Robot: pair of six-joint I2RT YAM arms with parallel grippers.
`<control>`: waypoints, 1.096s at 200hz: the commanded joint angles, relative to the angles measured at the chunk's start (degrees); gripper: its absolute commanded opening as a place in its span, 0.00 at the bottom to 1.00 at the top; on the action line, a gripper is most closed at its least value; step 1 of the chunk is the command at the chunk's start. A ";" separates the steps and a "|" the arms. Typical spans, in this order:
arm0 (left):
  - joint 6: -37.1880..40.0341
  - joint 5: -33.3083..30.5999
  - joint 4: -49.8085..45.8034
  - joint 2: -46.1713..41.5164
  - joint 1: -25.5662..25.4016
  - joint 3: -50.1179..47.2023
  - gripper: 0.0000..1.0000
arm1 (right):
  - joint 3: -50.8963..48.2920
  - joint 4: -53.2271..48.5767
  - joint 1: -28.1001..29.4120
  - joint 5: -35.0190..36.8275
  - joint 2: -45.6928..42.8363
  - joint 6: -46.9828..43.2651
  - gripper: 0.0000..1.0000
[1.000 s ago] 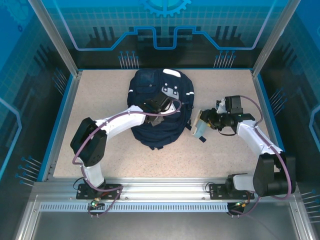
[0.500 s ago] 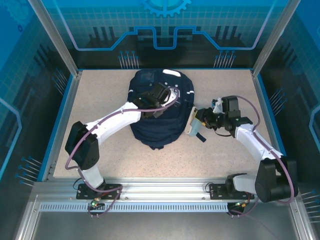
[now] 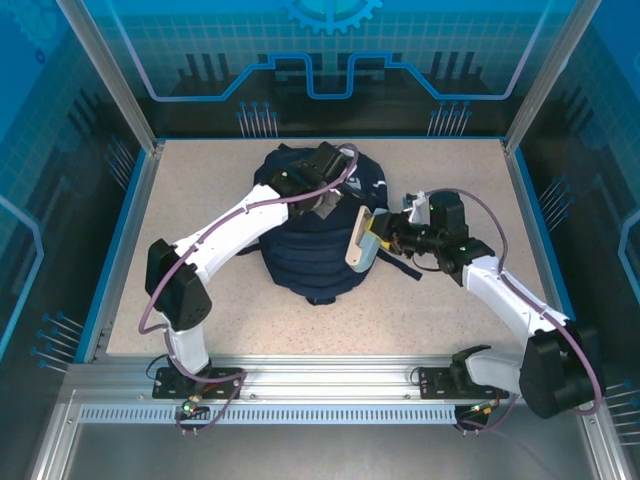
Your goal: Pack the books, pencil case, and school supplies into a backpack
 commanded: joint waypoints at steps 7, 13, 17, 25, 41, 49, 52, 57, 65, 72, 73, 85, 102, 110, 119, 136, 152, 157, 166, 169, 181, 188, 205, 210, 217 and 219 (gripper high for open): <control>-5.25 0.28 3.28 0.05 -0.71 7.13 0.01 | 4.43 4.17 1.41 -1.94 1.52 4.74 0.26; -5.36 0.31 3.11 0.42 -0.71 7.54 0.01 | 4.81 4.04 1.51 -1.67 1.98 5.45 0.27; -5.51 0.31 3.00 0.56 -0.67 7.72 0.01 | 5.08 3.95 1.63 -1.49 2.36 5.92 0.27; -5.65 0.53 2.76 0.86 -0.66 8.08 0.00 | 5.59 3.91 1.75 -1.19 3.17 7.03 0.27; -6.51 1.29 2.17 1.23 -0.71 8.75 0.01 | 5.94 4.72 1.90 0.11 5.17 9.40 0.27; -7.21 1.87 1.84 1.38 -0.73 9.18 0.00 | 7.50 5.61 1.90 0.51 6.44 10.70 0.27; -7.47 2.20 1.67 1.39 -0.72 9.43 0.00 | 7.98 5.92 1.94 0.62 7.02 11.21 0.27; -8.04 2.84 1.28 1.42 -0.70 9.81 0.01 | 8.67 6.48 1.95 0.81 7.94 11.95 0.27; -8.87 3.89 0.66 1.51 -0.69 10.49 0.01 | 9.94 7.15 1.94 1.06 9.65 13.00 0.27; -9.64 4.64 0.12 1.59 -0.71 11.14 0.01 | 11.16 7.76 1.90 1.50 11.12 13.94 0.27; -9.79 4.72 0.02 1.59 -0.69 11.24 0.01 | 11.31 7.83 1.92 1.61 11.28 14.05 0.27; -11.00 5.61 -1.02 1.76 -0.66 12.36 0.01 | 13.25 9.19 2.19 3.30 13.63 15.50 0.26; -12.55 6.93 -1.47 1.63 -0.67 13.00 0.02 | 15.42 9.90 2.45 7.28 16.60 17.61 0.26; -13.14 7.69 -1.56 1.52 -0.66 13.23 0.02 | 15.96 11.16 2.71 9.23 17.80 18.66 0.26; -13.80 8.43 -1.82 1.56 -0.66 13.66 0.02 | 16.86 11.80 3.19 11.18 19.23 19.31 0.26; -14.67 9.07 -2.16 1.50 -0.71 14.29 0.02 | 19.81 10.17 4.50 13.56 21.92 19.15 0.26; -15.23 8.95 -2.10 1.50 -0.63 14.61 0.01 | 21.90 9.60 5.83 14.87 24.19 19.05 0.28; -15.39 8.77 -2.03 1.50 -0.63 14.64 0.01 | 22.43 8.89 6.12 15.30 24.78 18.97 0.29; -15.84 8.67 -2.01 1.59 -0.56 14.76 0.01 | 22.95 7.77 6.49 15.99 25.46 19.08 0.33; -15.89 8.66 -1.95 1.60 -0.47 14.78 0.01 | 22.92 7.80 6.63 16.17 25.63 19.06 0.34; -16.44 8.70 -2.25 1.70 -0.19 14.86 0.01 | 22.88 7.08 6.78 15.74 26.09 19.23 0.42; -16.85 8.78 -2.35 1.67 0.00 14.80 0.01 | 22.95 5.89 6.79 15.36 26.11 19.10 0.48; -17.44 8.89 -2.41 1.73 0.59 14.73 0.01 | 22.75 2.53 6.74 14.57 25.07 18.57 0.62; -17.53 8.94 -2.45 1.68 0.70 14.68 0.01 | 22.51 1.50 6.72 14.85 24.54 18.26 0.64; -17.51 9.03 -2.35 1.67 0.80 14.54 0.01 | 22.22 -0.34 6.94 15.69 23.55 18.04 0.67; -17.45 9.04 -2.30 1.67 0.87 14.54 0.02 | 22.14 -0.82 7.02 16.05 23.31 18.08 0.67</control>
